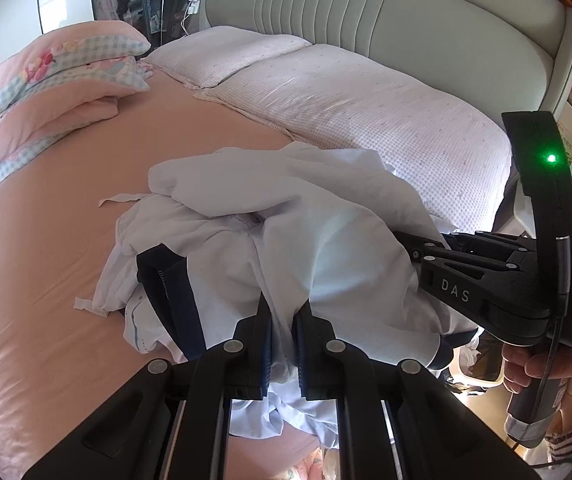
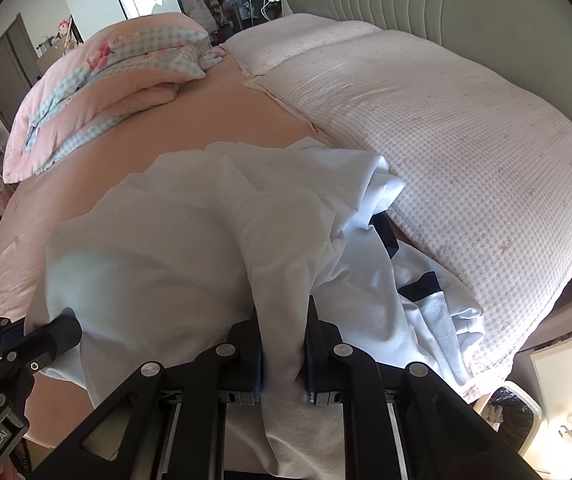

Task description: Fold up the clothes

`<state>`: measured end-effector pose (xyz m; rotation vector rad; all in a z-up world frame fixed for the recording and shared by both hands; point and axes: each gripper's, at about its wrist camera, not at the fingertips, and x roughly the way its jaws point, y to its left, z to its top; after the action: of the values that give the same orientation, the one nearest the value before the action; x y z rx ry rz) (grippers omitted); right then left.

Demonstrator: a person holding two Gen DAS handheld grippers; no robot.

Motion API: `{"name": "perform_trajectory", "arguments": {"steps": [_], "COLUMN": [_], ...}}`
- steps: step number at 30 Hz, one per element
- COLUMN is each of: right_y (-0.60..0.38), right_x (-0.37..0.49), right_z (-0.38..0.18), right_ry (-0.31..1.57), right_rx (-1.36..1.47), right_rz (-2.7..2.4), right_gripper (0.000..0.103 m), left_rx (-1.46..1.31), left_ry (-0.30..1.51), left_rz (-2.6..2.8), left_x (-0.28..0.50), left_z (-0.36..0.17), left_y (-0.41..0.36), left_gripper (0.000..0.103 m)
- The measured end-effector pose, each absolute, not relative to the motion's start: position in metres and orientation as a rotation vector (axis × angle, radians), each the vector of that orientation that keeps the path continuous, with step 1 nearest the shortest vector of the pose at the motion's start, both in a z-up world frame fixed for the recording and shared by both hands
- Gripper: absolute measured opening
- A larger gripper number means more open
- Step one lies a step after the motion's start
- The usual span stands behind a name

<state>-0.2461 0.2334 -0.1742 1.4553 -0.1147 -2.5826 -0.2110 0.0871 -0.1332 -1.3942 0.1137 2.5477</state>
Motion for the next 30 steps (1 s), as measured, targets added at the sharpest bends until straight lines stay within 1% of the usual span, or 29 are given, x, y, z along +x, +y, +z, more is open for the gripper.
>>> {"name": "perform_trajectory", "arguments": {"steps": [10,13,20,30], "right_y": [0.221,0.215,0.200,0.167], "right_x": [-0.236,-0.230,-0.214,-0.188], "right_z": [-0.146,-0.135,-0.112,-0.082], "right_ry": [-0.143,-0.125,-0.112,-0.070], "right_rx": [1.439,1.415,1.361,1.284], "right_rz": [-2.581,-2.581,-2.566,-2.535], "right_gripper": [0.013,0.013,0.013,0.013], "left_rx": [-1.402,-1.402,-1.427,-1.411], "left_ry": [0.063,0.021,0.001,-0.098], "left_rz": [2.597,2.605,2.646,2.725], "left_x": [-0.200,-0.195,-0.184,-0.157], "left_z": [-0.116,-0.110,-0.099,-0.078], "left_y": [0.065,0.057,0.042,0.000], "left_gripper": [0.007,0.007,0.007,0.007]}}
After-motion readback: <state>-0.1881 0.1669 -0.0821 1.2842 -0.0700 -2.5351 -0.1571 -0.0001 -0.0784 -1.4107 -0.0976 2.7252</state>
